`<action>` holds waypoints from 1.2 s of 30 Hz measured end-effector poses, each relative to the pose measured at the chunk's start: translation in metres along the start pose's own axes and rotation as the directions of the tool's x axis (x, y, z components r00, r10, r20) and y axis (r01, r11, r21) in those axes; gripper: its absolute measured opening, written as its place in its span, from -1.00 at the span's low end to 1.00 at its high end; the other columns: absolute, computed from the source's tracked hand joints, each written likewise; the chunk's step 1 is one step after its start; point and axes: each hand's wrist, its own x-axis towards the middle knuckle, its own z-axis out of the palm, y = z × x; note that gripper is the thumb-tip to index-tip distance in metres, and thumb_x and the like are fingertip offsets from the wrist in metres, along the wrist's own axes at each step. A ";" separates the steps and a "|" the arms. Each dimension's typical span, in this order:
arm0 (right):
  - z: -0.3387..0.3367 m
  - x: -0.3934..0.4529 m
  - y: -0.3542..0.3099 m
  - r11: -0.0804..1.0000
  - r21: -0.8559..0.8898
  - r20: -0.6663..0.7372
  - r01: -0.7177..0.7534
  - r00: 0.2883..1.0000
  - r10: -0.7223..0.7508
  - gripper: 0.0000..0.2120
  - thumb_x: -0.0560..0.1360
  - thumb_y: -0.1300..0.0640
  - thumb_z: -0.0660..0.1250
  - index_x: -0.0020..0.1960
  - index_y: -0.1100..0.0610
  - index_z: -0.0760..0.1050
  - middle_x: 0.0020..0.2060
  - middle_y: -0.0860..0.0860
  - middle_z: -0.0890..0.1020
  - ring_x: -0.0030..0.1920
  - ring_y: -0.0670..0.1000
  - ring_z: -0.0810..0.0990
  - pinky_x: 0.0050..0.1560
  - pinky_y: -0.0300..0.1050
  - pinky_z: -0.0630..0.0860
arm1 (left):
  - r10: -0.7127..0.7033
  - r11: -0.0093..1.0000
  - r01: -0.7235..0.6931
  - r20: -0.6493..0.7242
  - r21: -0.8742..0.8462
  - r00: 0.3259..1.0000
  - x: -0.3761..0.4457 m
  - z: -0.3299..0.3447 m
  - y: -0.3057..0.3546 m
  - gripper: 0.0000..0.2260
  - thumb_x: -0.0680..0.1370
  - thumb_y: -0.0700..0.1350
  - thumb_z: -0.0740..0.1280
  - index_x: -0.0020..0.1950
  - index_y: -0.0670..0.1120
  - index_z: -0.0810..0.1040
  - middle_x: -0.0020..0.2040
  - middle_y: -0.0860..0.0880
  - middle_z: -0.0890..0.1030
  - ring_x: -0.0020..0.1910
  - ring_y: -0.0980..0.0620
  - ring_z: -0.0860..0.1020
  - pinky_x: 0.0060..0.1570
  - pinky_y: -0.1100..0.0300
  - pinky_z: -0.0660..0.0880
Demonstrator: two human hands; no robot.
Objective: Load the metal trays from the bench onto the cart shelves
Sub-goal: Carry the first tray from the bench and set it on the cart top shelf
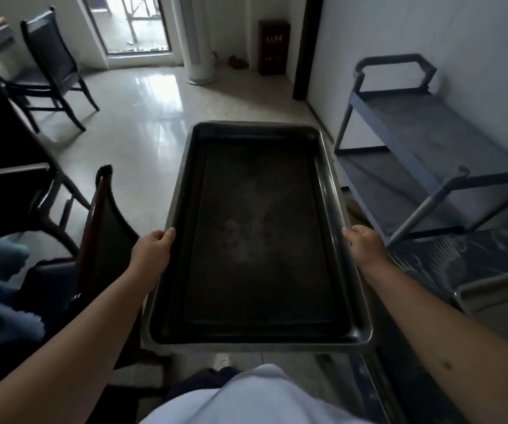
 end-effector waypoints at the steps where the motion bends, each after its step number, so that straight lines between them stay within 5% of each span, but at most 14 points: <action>1: 0.005 0.011 -0.006 1.000 -0.013 -0.029 -0.016 0.999 0.016 -0.73 0.56 0.11 0.25 -0.25 0.23 0.42 -0.37 0.15 0.40 -0.33 0.08 0.38 -0.28 -0.03 0.28 | 0.007 1.000 -0.007 0.021 0.017 1.000 0.021 0.001 0.010 -0.69 0.63 0.11 0.28 -0.13 -0.07 0.66 -0.18 -0.15 0.70 -0.15 -0.16 0.67 -0.03 -0.14 0.63; 6: 0.009 0.075 -0.040 0.998 0.010 -0.162 -0.055 0.985 0.056 -0.65 0.53 0.14 0.26 -0.40 0.11 0.25 -0.46 0.07 0.29 -0.39 0.05 0.29 -0.31 -0.01 0.22 | 0.067 0.993 -0.076 0.100 0.089 0.993 0.123 0.021 0.074 -0.63 0.63 0.11 0.27 -0.17 -0.14 0.63 -0.26 -0.15 0.66 -0.27 -0.12 0.62 -0.26 0.04 0.52; 10: -0.006 0.128 -0.051 0.995 -0.043 -0.279 -0.094 0.957 0.078 -0.61 0.51 0.19 0.28 -0.44 0.11 0.22 -0.49 0.04 0.30 -0.38 0.05 0.28 -0.33 0.02 0.21 | 0.126 0.983 -0.147 0.176 0.107 0.976 0.189 0.066 0.125 -0.60 0.63 0.08 0.27 -0.19 -0.20 0.62 -0.28 -0.25 0.62 -0.27 -0.22 0.60 -0.19 -0.09 0.56; 15: -0.042 0.208 -0.034 0.984 -0.050 -0.326 -0.171 0.934 0.146 -0.79 0.53 0.22 0.23 -0.26 0.21 0.51 -0.36 0.09 0.50 -0.28 0.11 0.47 -0.16 0.00 0.38 | 0.175 0.970 -0.213 0.276 0.115 0.945 0.261 0.153 0.192 -0.64 0.63 0.05 0.28 -0.23 -0.16 0.62 -0.29 -0.21 0.62 -0.26 -0.20 0.59 -0.18 -0.02 0.52; 17: -0.058 0.241 -0.021 0.988 0.005 -0.367 -0.154 0.919 0.145 -0.77 0.51 0.28 0.20 -0.28 0.31 0.52 -0.33 0.24 0.52 -0.25 0.20 0.51 -0.21 0.04 0.36 | 0.189 0.964 -0.236 0.310 0.121 0.932 0.284 0.191 0.220 -0.65 0.63 0.04 0.28 -0.23 -0.14 0.61 -0.30 -0.17 0.61 -0.28 -0.16 0.58 -0.23 0.04 0.47; 21: -0.088 0.301 -0.006 0.969 0.109 -0.432 -0.224 0.867 0.249 -0.78 0.52 0.26 0.23 -0.24 0.32 0.53 -0.32 0.24 0.54 -0.23 0.23 0.54 -0.23 -0.01 0.34 | 0.194 0.955 -0.261 0.374 0.137 0.907 0.325 0.262 0.274 -0.68 0.62 0.02 0.27 -0.23 -0.14 0.59 -0.34 -0.11 0.58 -0.31 -0.10 0.56 -0.28 0.08 0.43; 25: -0.114 0.341 -0.016 0.943 0.102 -0.472 -0.316 0.819 0.325 -0.77 0.54 0.13 0.27 -0.29 0.08 0.45 -0.29 0.06 0.53 -0.16 0.11 0.50 -0.06 0.03 0.47 | 0.207 0.941 -0.301 0.435 0.156 0.876 0.362 0.322 0.317 -0.66 0.62 0.00 0.27 -0.25 -0.18 0.58 -0.39 -0.12 0.54 -0.35 -0.11 0.53 -0.29 0.07 0.42; 30: -0.129 0.380 -0.016 0.919 0.098 -0.533 -0.383 0.759 0.373 -0.69 0.49 0.12 0.23 -0.39 0.17 0.31 -0.46 0.05 0.41 -0.36 0.09 0.37 -0.33 0.02 0.26 | 0.213 0.926 -0.342 0.528 0.159 0.822 0.410 0.387 0.353 -0.65 0.61 0.00 0.26 -0.21 -0.22 0.60 -0.37 -0.14 0.55 -0.35 -0.12 0.55 -0.30 0.05 0.45; 36: -0.132 0.441 0.000 0.885 0.208 -0.606 -0.417 0.655 0.451 -0.68 0.48 0.12 0.28 -0.41 0.15 0.34 -0.49 0.01 0.39 -0.36 0.04 0.38 -0.31 -0.01 0.28 | 0.232 0.897 -0.419 0.654 0.143 0.720 0.477 0.471 0.400 -0.65 0.61 0.00 0.26 -0.24 -0.20 0.60 -0.40 -0.11 0.54 -0.37 -0.11 0.54 -0.31 0.02 0.46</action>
